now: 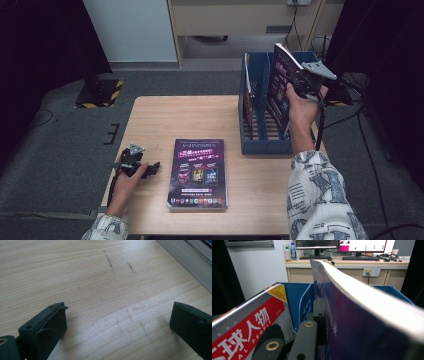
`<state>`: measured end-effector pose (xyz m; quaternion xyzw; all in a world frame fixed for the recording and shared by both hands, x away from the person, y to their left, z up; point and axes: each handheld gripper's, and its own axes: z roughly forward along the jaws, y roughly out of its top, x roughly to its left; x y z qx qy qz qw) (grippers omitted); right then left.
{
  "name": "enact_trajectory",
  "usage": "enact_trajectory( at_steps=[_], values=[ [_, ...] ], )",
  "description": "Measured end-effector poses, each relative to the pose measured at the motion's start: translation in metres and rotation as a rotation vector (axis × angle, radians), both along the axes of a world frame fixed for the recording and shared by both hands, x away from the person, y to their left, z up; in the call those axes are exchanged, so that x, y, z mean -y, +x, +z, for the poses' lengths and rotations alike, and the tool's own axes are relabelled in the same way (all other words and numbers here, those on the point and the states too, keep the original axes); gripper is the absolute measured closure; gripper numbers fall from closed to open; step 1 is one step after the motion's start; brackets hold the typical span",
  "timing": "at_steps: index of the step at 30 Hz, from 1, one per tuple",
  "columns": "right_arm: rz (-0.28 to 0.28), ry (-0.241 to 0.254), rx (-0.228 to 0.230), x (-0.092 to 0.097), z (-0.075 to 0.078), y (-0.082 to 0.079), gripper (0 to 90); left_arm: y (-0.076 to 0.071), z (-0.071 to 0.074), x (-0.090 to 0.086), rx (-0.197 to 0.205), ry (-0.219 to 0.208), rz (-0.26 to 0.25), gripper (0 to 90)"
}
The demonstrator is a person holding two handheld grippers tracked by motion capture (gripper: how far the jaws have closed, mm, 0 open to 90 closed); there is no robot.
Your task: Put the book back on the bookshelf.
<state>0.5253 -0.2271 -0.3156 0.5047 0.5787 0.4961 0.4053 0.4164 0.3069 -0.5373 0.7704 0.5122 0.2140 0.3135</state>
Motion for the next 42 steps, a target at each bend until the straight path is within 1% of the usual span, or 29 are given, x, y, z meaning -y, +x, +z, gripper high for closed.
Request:
enact_trajectory(
  at_steps=[2,6,9,12,15,18,19,24,27,35,42],
  values=[
    [-0.003,0.002,-0.003,-0.001,-0.003,0.001,82.5,0.0,0.0,0.0,0.0,0.0,0.0,0.0],
    [-0.013,0.001,0.008,-0.003,-0.007,0.005,82.5,0.0,0.0,0.0,-0.001,-0.003,0.003,0.0],
    [-0.015,-0.008,0.006,-0.004,-0.011,0.007,82.5,0.0,0.0,0.0,-0.001,-0.003,0.003,0.0],
    [-0.022,0.001,0.014,-0.005,-0.016,0.009,82.5,0.0,0.0,0.0,-0.001,-0.003,0.003,0.0],
    [-0.026,0.003,0.012,-0.007,-0.021,0.011,82.5,0.0,0.0,0.0,-0.001,-0.002,0.003,0.0],
    [-0.027,0.002,0.012,-0.008,-0.025,0.012,82.5,0.0,0.0,0.0,-0.004,0.002,-0.001,0.0],
    [-0.029,-0.003,0.015,-0.008,-0.026,0.012,82.5,0.0,0.0,0.0,-0.001,-0.002,0.003,0.0],
    [-0.037,0.005,0.02,-0.006,-0.03,0.012,82.5,0.0,0.0,0.0,-0.005,0.004,-0.001,0.0],
    [-0.041,0.006,0.017,-0.006,-0.033,0.012,82.5,0.0,0.0,0.0,-0.004,0.004,-0.001,0.0],
    [-0.038,0.011,0.005,-0.007,-0.047,0.012,82.5,0.0,0.0,0.0,-0.004,0.004,0.0,0.0],
    [-0.049,0.009,-0.002,-0.007,-0.057,0.014,82.5,0.0,0.0,0.0,-0.004,0.004,0.0,0.0]
  ],
)
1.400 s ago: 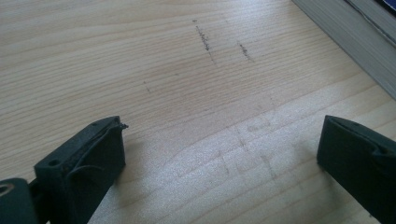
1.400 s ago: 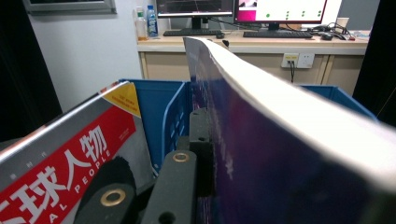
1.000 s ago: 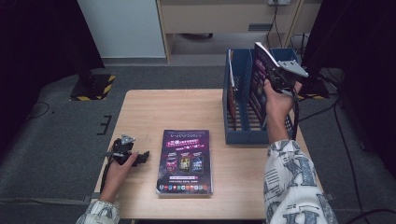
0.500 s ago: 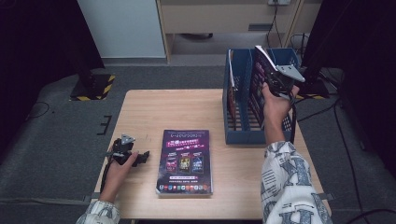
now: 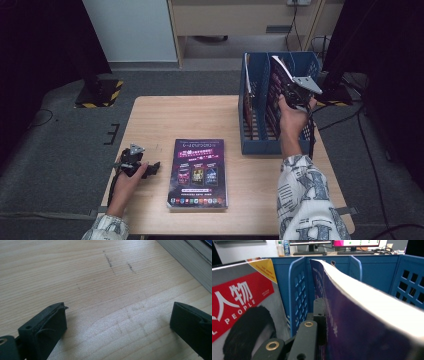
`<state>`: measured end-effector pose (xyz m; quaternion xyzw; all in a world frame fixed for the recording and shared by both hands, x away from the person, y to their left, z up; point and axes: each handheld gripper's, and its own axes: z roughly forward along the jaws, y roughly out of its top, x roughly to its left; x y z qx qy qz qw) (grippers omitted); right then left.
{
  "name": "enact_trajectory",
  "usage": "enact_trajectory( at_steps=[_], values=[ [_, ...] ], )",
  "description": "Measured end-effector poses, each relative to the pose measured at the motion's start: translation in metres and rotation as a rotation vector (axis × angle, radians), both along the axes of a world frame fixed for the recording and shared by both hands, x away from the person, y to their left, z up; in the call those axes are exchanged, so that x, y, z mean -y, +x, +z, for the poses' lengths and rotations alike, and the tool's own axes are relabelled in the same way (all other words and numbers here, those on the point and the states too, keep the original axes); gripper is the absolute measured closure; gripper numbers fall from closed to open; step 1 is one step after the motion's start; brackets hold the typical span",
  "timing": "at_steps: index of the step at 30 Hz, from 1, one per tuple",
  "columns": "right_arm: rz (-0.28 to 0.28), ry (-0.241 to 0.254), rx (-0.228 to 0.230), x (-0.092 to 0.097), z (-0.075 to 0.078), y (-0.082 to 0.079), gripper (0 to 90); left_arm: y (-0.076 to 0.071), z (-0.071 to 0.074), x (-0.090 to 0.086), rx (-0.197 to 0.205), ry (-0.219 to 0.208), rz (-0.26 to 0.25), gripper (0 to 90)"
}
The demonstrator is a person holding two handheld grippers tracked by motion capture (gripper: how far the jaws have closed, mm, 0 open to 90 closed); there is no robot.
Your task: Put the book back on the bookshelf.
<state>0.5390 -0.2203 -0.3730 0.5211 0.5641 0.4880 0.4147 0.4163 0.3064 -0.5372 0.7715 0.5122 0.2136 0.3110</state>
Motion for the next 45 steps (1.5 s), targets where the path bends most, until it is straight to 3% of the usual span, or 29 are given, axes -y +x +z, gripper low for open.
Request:
enact_trajectory(
  at_steps=[16,27,45],
  values=[
    [-0.005,-0.016,0.012,-0.0013,-0.0042,0.0009,82.5,0.0,-0.0001,0.0012,0.001,-0.001,-0.001,0.0],
    [-0.013,-0.058,0.013,0.0003,-0.0059,0.0023,82.5,0.0002,-0.0001,0.0019,0.001,-0.003,0.0,0.0],
    [-0.026,-0.053,0.015,0.0043,-0.0082,0.0021,82.5,0.0002,0.0,0.003,0.0,0.001,-0.001,0.0]
  ],
)
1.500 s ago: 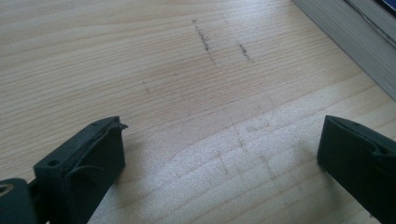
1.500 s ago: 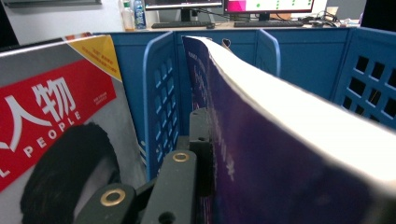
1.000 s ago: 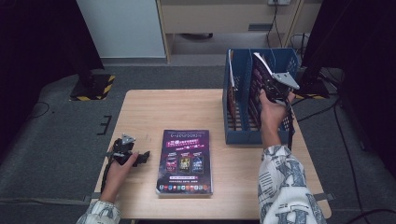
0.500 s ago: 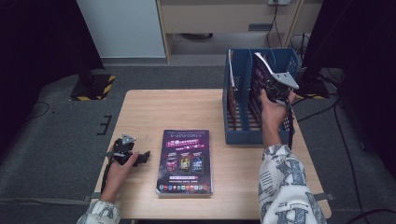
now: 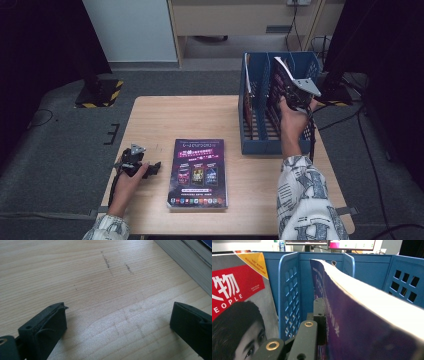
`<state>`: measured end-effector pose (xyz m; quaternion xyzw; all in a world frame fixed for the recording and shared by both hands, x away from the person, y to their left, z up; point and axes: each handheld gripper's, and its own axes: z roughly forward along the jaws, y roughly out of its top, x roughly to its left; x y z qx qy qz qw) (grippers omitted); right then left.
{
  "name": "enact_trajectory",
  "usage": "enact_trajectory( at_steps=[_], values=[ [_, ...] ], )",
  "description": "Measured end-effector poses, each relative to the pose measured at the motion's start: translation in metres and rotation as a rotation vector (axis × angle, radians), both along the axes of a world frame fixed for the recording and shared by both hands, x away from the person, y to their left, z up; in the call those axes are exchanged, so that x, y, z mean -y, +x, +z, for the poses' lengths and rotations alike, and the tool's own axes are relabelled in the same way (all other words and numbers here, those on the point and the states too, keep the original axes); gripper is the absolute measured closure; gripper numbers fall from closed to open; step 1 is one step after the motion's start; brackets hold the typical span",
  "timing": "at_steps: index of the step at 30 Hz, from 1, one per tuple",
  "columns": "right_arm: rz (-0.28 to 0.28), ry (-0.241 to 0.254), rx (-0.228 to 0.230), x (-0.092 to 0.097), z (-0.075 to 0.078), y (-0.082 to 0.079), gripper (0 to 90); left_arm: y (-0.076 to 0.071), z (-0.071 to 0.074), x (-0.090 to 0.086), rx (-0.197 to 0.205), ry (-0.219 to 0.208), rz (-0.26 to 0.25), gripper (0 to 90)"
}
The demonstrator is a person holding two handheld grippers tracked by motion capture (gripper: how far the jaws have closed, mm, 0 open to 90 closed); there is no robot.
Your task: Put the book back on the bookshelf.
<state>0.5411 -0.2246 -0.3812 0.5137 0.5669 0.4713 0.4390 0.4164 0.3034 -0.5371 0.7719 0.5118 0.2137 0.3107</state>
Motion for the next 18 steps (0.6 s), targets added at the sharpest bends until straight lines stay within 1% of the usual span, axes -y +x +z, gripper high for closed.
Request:
enact_trajectory(
  at_steps=[3,12,18],
  values=[
    [-0.001,-0.01,0.005,-0.0008,-0.0003,0.0002,82.6,0.0001,0.0,0.0003,0.0,0.0,-0.001,0.0],
    [-0.006,-0.012,0.013,-0.0022,-0.0033,-0.0004,82.5,0.0001,0.0,0.0008,0.001,-0.001,-0.002,0.0],
    [0.001,-0.032,0.016,-0.0062,-0.0039,-0.0015,82.6,0.0002,0.0,0.001,0.001,-0.002,-0.002,0.0]
  ],
)
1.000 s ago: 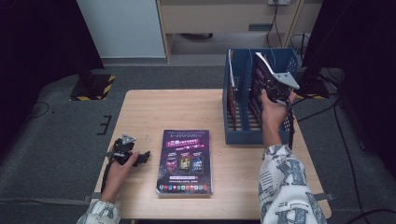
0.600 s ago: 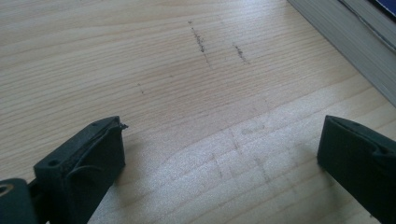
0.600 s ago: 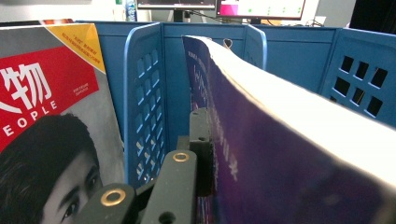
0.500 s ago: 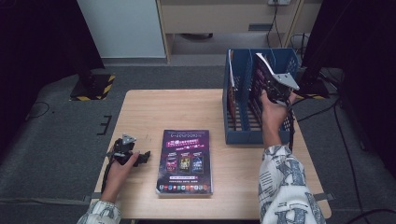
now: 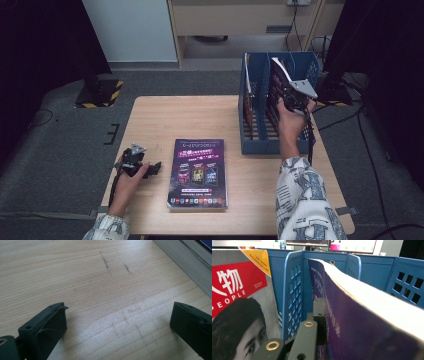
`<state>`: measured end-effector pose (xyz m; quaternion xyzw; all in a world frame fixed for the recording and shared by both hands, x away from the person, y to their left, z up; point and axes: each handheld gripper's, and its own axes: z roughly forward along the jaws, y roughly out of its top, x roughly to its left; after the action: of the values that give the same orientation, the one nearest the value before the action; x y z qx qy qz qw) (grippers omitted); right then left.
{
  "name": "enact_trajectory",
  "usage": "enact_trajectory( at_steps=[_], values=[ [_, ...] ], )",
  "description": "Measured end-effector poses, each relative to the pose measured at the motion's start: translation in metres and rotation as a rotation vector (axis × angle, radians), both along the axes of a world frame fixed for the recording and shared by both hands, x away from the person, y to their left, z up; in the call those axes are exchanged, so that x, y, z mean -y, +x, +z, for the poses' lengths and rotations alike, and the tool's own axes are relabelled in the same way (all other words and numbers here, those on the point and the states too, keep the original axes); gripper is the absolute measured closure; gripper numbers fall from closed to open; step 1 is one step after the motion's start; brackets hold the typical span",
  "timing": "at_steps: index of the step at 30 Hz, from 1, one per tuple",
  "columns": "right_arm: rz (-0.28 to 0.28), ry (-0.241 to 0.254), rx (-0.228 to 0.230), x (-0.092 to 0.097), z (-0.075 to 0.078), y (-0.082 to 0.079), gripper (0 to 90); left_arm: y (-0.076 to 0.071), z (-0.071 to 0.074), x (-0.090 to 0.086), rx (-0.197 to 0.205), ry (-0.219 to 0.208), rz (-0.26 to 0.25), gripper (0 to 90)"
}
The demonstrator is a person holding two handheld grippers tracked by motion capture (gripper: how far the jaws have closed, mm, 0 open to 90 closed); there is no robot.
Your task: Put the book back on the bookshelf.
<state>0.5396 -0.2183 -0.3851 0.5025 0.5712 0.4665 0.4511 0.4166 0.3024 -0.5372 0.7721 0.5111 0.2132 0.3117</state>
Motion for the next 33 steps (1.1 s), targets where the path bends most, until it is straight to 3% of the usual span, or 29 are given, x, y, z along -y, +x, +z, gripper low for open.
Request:
enact_trajectory(
  at_steps=[13,22,33],
  values=[
    [-0.03,0.002,0.014,0.0,-0.003,0.005,82.5,0.0,0.0,0.001,0.0,-0.001,-0.002,0.0],
    [-0.006,0.013,0.01,-0.009,-0.006,0.004,82.3,0.0,0.0,0.001,-0.001,0.0,-0.003,0.0],
    [0.023,-0.021,0.007,-0.025,-0.008,0.0,81.4,0.0,0.0,0.001,-0.001,0.001,-0.004,0.0]
  ],
)
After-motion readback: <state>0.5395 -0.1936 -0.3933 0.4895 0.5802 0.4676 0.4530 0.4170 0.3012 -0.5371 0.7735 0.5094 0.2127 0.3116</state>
